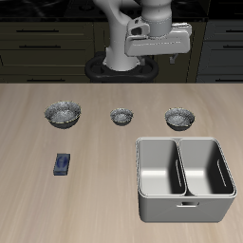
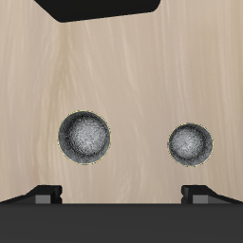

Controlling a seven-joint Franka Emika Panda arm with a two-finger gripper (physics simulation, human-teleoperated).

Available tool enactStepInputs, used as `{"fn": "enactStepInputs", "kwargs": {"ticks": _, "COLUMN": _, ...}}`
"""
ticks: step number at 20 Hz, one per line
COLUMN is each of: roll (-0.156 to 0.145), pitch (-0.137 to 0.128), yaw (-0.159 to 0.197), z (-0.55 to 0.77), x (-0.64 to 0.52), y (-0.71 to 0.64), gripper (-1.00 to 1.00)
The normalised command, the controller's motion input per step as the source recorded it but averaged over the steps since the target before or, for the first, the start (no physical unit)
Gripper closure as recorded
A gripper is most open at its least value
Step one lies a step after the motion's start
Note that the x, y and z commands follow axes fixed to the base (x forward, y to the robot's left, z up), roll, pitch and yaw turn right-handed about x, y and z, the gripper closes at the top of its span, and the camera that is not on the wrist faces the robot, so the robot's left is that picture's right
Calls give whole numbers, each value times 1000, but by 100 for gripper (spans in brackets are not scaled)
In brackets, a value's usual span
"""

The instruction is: Place the middle-sized bowl in the left side of the drainer

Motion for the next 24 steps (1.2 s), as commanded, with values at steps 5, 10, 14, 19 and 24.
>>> {"fn": "enactStepInputs", "kwargs": {"ticks": 5, "roll": -73, "pitch": -24, "yaw": -14, "z": -54, "x": 193, "y": 50, "gripper": -100}}
{"fn": "enactStepInputs", "kwargs": {"ticks": 10, "roll": -20, "pitch": 4, "yaw": 13, "z": -158, "x": 145, "y": 138, "gripper": -100}}
{"fn": "enactStepInputs", "kwargs": {"ticks": 14, "roll": -24, "pitch": 21, "yaw": 3, "z": -288, "x": 109, "y": 82, "gripper": -100}}
{"fn": "enactStepInputs", "kwargs": {"ticks": 19, "roll": 20, "pitch": 11, "yaw": 13, "z": -261, "x": -50, "y": 60, "gripper": -100}}
{"fn": "enactStepInputs", "kwargs": {"ticks": 24, "roll": 11, "pitch": 25, "yaw": 15, "z": -364, "x": -77, "y": 30, "gripper": -100}}
